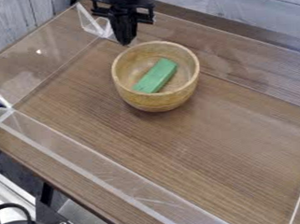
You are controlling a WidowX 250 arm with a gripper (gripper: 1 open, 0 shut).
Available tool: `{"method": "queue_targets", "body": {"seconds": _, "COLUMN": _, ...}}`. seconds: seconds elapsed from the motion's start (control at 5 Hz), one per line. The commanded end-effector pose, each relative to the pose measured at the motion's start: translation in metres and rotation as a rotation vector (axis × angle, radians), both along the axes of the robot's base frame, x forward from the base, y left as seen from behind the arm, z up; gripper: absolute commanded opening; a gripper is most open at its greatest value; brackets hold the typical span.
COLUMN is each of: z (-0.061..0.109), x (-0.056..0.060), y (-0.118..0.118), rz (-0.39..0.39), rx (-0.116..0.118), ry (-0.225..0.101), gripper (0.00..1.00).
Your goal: Put the green block in the brown bowl
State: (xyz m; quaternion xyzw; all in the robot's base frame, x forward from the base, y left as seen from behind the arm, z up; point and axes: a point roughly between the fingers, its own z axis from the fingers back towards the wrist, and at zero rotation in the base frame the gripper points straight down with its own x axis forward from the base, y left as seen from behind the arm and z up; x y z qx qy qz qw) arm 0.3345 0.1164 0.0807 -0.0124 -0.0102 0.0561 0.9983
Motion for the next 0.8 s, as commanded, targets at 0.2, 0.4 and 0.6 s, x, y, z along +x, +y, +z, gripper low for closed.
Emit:
{"method": "queue_targets", "body": {"seconds": 0.2, "z": 0.000, "x": 0.009, "y": -0.004, "rz": -0.029, "rx": 0.024, "ry": -0.023, "gripper": 0.00}}
{"method": "queue_targets", "body": {"seconds": 0.4, "z": -0.007, "x": 0.009, "y": -0.006, "rz": -0.036, "rx": 0.026, "ry": -0.011, "gripper": 0.00}}
{"method": "queue_targets", "body": {"seconds": 0.6, "z": -0.013, "x": 0.010, "y": -0.007, "rz": -0.042, "rx": 0.028, "ry": -0.001, "gripper": 0.00}}
